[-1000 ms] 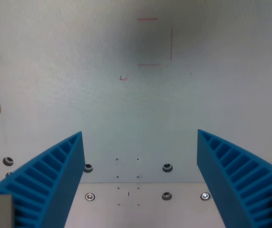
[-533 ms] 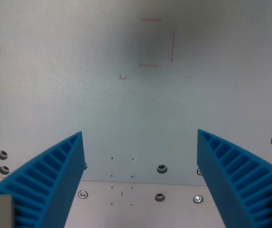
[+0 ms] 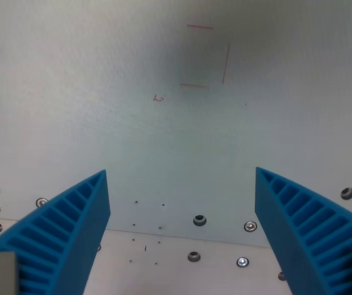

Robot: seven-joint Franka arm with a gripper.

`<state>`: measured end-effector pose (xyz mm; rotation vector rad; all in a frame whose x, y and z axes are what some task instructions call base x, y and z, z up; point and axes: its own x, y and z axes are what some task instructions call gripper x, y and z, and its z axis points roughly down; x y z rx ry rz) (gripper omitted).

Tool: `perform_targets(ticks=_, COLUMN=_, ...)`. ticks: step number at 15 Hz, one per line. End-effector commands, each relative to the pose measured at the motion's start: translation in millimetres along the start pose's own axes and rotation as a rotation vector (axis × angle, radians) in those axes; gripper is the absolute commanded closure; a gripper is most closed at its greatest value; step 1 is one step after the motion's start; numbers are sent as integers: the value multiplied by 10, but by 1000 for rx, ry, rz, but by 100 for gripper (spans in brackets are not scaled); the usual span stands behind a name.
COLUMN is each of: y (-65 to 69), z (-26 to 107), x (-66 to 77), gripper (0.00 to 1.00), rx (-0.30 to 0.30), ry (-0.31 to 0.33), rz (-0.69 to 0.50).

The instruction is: Rotate around gripper negative z

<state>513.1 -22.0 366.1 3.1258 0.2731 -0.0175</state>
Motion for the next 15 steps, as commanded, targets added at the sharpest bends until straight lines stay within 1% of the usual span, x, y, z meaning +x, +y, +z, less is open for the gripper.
perform_targets(ticks=1, y=8, z=-27, x=-4, gripper=0, rx=-1, ry=5, rz=-142)
perform_targets(ticks=15, y=8, z=-27, x=-4, gripper=0, rx=-1, ry=5, rz=-305)
